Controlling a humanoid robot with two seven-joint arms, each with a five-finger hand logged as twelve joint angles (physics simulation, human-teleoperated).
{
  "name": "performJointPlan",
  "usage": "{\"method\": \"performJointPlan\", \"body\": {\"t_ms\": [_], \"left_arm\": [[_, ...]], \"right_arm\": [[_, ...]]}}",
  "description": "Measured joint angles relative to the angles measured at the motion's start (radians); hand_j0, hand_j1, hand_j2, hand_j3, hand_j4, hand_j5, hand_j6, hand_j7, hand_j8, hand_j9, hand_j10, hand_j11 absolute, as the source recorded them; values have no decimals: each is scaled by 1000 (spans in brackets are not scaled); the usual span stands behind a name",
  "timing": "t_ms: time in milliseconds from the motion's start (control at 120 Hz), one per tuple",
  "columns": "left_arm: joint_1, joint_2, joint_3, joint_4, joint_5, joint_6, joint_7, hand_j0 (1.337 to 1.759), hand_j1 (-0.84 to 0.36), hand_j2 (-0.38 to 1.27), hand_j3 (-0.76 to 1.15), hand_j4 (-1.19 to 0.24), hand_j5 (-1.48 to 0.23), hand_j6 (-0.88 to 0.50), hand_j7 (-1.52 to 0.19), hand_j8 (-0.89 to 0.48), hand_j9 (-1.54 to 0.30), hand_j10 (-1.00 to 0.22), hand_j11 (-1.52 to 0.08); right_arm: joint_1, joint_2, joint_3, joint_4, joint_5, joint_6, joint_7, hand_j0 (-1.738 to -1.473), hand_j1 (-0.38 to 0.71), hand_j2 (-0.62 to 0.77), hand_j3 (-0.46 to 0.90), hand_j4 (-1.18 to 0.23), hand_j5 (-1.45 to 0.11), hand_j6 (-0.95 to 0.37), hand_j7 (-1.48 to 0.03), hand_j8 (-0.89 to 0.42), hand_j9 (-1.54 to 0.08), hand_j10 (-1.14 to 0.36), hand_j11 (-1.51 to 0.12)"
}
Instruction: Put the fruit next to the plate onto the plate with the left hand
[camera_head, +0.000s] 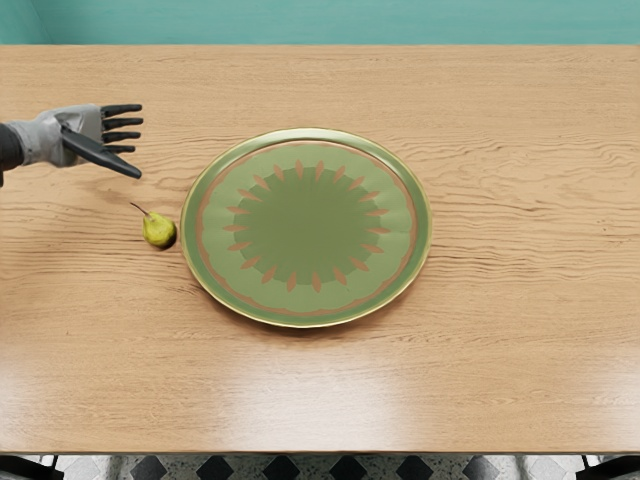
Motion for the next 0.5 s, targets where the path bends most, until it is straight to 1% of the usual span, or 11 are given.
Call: {"method": "performJointPlan", "body": {"t_ms": [158,275,367,442,500], "left_arm": [[-1,3,-16,6,3,0,5,1658,349,1,0,0,0,0,0,0,0,0,0],[7,4,-31,12,7,0,5,1658,349,1,0,0,0,0,0,0,0,0,0],[15,-4,-34,14,10,0,5,1658,349,1,0,0,0,0,0,0,0,0,0],[23,-36,-34,15,32,0,3,1658,349,1,0,0,0,0,0,0,0,0,0],[26,-45,-34,15,59,0,-7,1658,349,1,0,0,0,0,0,0,0,0,0]], "right_arm": [[-8,0,0,-1,1,-2,0,-1658,-349,0,0,0,0,0,0,0,0,0,0],[-62,0,1,-2,1,-3,0,-1658,-349,0,0,0,0,0,0,0,0,0,0],[-51,0,2,-2,0,-3,0,-1658,-349,0,0,0,0,0,0,0,0,0,0],[-42,0,2,-3,0,-3,0,-1658,-349,0,0,0,0,0,0,0,0,0,0],[-39,0,2,-3,0,-3,0,-1658,-349,0,0,0,0,0,0,0,0,0,0]]}}
